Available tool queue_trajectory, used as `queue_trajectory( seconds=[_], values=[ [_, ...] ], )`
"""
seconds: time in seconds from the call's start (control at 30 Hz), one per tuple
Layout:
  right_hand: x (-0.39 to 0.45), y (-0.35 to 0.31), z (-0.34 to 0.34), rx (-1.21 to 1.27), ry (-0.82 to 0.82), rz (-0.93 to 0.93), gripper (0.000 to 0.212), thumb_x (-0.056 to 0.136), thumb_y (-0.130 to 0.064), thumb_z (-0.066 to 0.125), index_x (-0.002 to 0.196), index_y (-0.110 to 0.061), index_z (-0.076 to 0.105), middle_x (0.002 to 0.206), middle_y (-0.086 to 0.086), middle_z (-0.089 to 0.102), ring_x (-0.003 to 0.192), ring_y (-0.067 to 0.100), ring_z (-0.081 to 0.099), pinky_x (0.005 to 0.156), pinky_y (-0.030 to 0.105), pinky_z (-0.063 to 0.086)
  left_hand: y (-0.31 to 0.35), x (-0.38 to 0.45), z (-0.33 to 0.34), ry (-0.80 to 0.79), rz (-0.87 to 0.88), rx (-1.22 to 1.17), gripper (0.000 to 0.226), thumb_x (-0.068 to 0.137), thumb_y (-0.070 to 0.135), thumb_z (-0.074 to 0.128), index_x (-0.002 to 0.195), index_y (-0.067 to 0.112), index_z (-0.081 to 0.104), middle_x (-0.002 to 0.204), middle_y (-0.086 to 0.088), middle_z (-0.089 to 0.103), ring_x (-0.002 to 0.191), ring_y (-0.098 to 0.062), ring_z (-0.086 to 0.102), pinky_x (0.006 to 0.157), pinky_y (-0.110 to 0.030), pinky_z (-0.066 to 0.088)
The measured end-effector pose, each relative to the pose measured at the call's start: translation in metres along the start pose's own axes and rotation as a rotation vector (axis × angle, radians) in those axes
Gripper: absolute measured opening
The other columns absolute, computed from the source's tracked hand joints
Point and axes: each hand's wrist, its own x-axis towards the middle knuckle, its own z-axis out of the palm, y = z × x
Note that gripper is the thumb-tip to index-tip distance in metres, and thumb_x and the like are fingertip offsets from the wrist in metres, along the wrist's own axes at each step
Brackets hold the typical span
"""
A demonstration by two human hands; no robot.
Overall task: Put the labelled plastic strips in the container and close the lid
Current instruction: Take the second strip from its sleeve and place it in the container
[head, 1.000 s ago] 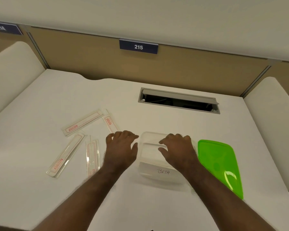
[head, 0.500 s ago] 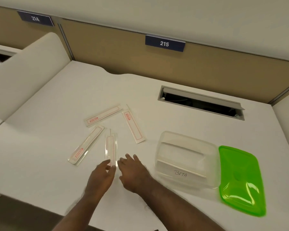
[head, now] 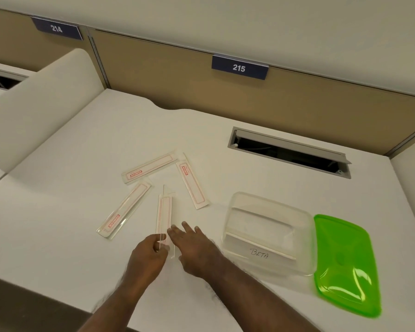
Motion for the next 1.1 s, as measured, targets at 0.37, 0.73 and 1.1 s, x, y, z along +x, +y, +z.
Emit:
queue_trajectory(
  seconds=[0.37, 0.73, 1.1],
  values=[
    [-0.002, 0.04, -0.076, 0.068, 0.208, 0.036, 0.077, 0.092, -0.017, 0.053, 0.152, -0.017, 0.004, 0.162, 0.0, 0.003, 0.149, 0.02, 0.0, 0.118, 0.035, 0.007, 0.067, -0.039, -0.068, -0.209, 0.118, -0.132, 0.028, 0.085, 0.007, 0.063, 0.109, 0.019, 0.07, 0.093, -0.001, 0.075, 0.081, -0.013, 0.068, 0.068, -0.02, 0.05],
    [-0.068, 0.109, -0.128, 0.201, 0.407, 0.091, 0.069, 0.093, -0.02, 0.055, 0.149, -0.032, 0.019, 0.155, -0.025, 0.01, 0.141, -0.008, 0.011, 0.115, 0.019, 0.014, 0.111, -0.05, -0.085, -0.677, 0.188, -0.214, 0.034, 0.068, 0.019, 0.063, 0.097, 0.023, 0.079, 0.083, 0.005, 0.074, 0.065, -0.014, 0.051, 0.068, -0.025, 0.045],
    [-0.169, 0.136, -0.172, 0.51, 0.425, 0.179, 0.053, 0.067, -0.036, 0.081, 0.117, -0.036, 0.064, 0.119, -0.032, 0.061, 0.112, -0.006, 0.055, 0.093, 0.018, 0.046, 0.135, -0.019, -0.069, -0.802, 0.194, -0.391, 0.041, 0.075, 0.013, 0.053, 0.109, 0.012, 0.075, 0.08, -0.011, 0.064, 0.075, -0.028, 0.04, 0.062, -0.025, 0.045]
  ],
)
